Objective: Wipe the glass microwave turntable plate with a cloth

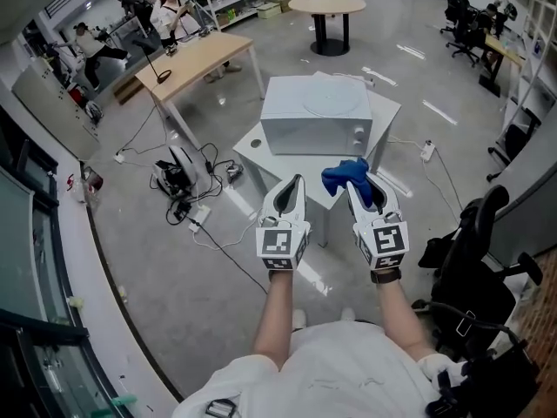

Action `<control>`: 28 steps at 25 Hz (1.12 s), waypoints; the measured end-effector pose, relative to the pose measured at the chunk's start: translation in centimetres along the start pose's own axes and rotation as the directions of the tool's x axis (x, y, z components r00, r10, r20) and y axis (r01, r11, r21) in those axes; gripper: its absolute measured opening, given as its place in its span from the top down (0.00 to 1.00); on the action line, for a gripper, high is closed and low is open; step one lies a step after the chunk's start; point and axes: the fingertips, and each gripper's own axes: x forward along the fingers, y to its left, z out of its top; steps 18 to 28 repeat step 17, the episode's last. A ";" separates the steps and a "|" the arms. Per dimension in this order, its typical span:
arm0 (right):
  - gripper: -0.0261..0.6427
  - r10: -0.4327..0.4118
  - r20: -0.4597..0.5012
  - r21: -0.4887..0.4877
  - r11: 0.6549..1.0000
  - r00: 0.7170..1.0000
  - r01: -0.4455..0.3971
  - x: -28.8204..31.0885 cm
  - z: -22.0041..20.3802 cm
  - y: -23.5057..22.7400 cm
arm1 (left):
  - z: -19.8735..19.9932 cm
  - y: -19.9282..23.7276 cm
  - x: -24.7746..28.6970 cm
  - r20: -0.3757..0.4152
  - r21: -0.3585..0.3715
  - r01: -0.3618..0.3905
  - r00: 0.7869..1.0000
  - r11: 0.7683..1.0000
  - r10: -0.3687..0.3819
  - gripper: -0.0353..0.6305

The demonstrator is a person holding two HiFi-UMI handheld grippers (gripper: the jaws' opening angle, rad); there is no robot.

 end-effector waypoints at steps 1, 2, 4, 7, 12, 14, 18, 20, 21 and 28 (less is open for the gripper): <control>0.78 -0.001 -0.008 0.005 1.000 1.000 0.001 0.0 -0.3 0.2 | -0.2 0.1 -0.2 -0.007 0.000 0.001 1.000 1.000 -0.001 0.94; 0.78 -0.001 -0.011 0.009 1.000 1.000 0.001 0.0 -0.4 0.5 | -0.4 0.2 -0.4 -0.012 -0.002 0.002 1.000 1.000 -0.002 0.94; 0.78 0.003 -0.003 0.012 1.000 1.000 -0.003 0.0 0.0 1.0 | -0.3 0.4 -0.9 -0.012 -0.004 0.003 1.000 1.000 -0.003 0.94; 0.78 0.008 0.003 0.001 1.000 1.000 -0.008 -0.1 0.4 1.4 | 0.2 0.5 -1.1 -0.012 0.001 0.001 1.000 1.000 -0.001 0.94; 0.78 0.007 -0.005 0.005 1.000 1.000 -0.007 -0.7 0.8 1.5 | 0.1 -0.3 -1.2 -0.016 -0.003 0.020 1.000 1.000 -0.020 0.94; 0.78 -0.006 -0.011 0.005 1.000 1.000 0.006 -1.0 0.6 1.0 | 0.0 -0.7 -1.1 -0.017 0.002 0.028 0.999 1.000 -0.028 0.94; 0.78 -0.031 -0.020 -0.001 1.000 0.999 0.031 -1.4 -0.2 -0.1 | -0.1 -1.3 -1.0 -0.019 0.007 0.039 0.999 0.999 -0.039 0.94; 0.78 -0.031 -0.020 -0.001 1.000 0.999 0.031 -1.4 -0.2 -0.1 | -0.1 -1.3 -1.0 -0.019 0.007 0.039 0.999 0.999 -0.039 0.94; 0.78 -0.031 -0.020 -0.001 1.000 0.999 0.031 -1.4 -0.2 -0.1 | -0.1 -1.3 -1.0 -0.019 0.007 0.039 0.999 0.999 -0.039 0.94; 0.78 -0.031 -0.020 -0.001 1.000 0.999 0.031 -1.4 -0.2 -0.1 | -0.1 -1.3 -1.0 -0.019 0.007 0.039 0.999 0.999 -0.039 0.94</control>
